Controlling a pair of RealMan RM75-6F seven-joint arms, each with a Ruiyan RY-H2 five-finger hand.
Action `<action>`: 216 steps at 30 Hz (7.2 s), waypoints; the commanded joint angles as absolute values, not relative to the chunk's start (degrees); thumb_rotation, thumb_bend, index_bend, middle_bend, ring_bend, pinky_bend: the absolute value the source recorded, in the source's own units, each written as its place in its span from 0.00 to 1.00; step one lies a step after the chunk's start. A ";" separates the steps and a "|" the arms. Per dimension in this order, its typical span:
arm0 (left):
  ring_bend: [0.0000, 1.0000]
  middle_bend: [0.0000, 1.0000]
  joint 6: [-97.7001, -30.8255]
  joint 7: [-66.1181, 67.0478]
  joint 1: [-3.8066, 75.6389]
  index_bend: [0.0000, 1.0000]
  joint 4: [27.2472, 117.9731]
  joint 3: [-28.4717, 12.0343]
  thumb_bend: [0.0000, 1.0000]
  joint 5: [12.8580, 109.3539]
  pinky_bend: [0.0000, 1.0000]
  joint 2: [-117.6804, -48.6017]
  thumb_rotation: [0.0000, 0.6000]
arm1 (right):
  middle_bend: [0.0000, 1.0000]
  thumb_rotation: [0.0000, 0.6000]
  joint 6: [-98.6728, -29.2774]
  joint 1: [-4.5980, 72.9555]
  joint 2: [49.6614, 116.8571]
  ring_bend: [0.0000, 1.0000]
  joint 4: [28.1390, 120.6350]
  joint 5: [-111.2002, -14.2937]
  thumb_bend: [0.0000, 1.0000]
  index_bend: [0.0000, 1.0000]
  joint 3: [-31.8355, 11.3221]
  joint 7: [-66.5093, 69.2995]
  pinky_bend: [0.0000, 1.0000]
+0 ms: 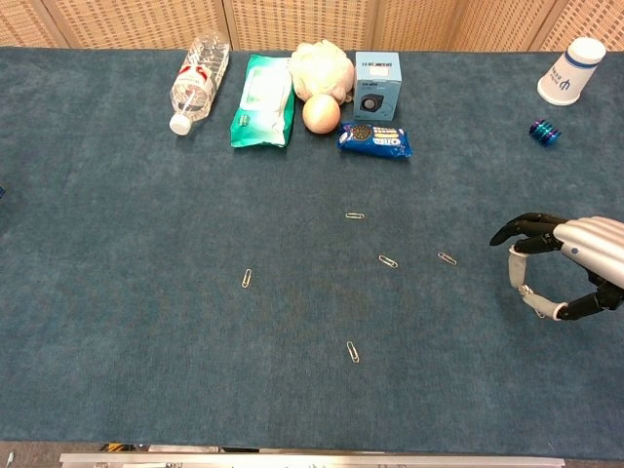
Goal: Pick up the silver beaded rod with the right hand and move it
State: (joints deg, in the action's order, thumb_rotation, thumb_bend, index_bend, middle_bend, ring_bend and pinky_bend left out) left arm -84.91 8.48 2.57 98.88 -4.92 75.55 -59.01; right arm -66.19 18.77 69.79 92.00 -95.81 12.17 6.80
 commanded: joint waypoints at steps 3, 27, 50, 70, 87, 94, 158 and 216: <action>0.25 0.35 -84.87 8.72 2.62 0.35 98.89 -4.90 0.42 75.53 0.41 -59.08 1.00 | 0.25 1.00 -66.45 19.09 68.37 0.12 90.86 -98.35 0.35 0.57 13.38 10.31 0.25; 0.25 0.35 -84.73 9.33 2.72 0.35 98.99 -4.82 0.42 75.34 0.41 -59.23 1.00 | 0.25 1.00 -69.96 19.29 70.92 0.12 80.29 -104.73 0.35 0.57 14.59 17.67 0.24; 0.25 0.35 -84.79 9.29 2.69 0.35 99.06 -4.78 0.42 75.39 0.41 -59.18 1.00 | 0.25 1.00 -69.72 18.97 70.45 0.12 79.94 -104.50 0.35 0.57 15.15 16.79 0.24; 0.25 0.35 -84.87 9.33 2.68 0.35 99.13 -4.75 0.42 75.49 0.41 -59.18 1.00 | 0.25 1.00 -69.37 19.80 70.12 0.12 80.46 -104.32 0.35 0.57 14.63 17.85 0.24; 0.25 0.35 -84.88 8.99 2.62 0.35 99.11 -4.78 0.42 75.44 0.41 -59.02 1.00 | 0.25 1.00 -63.92 25.18 70.03 0.12 86.38 -100.89 0.35 0.57 8.97 12.11 0.24; 0.25 0.35 -84.87 8.92 2.61 0.35 99.09 -4.77 0.42 75.45 0.41 -59.02 1.00 | 0.25 1.00 -60.08 27.85 71.77 0.12 86.18 -98.76 0.35 0.57 7.11 12.40 0.24; 0.25 0.35 -86.42 7.37 1.41 0.35 99.94 -4.77 0.42 75.83 0.41 -57.89 1.00 | 0.25 1.00 -52.09 36.54 76.64 0.12 88.33 -94.01 0.35 0.57 3.61 10.17 0.24; 0.25 0.35 -88.25 5.59 -0.20 0.35 100.51 -5.21 0.42 75.99 0.41 -56.55 1.00 | 0.25 1.00 -51.62 39.98 79.05 0.12 87.12 -93.22 0.35 0.57 4.28 11.53 0.24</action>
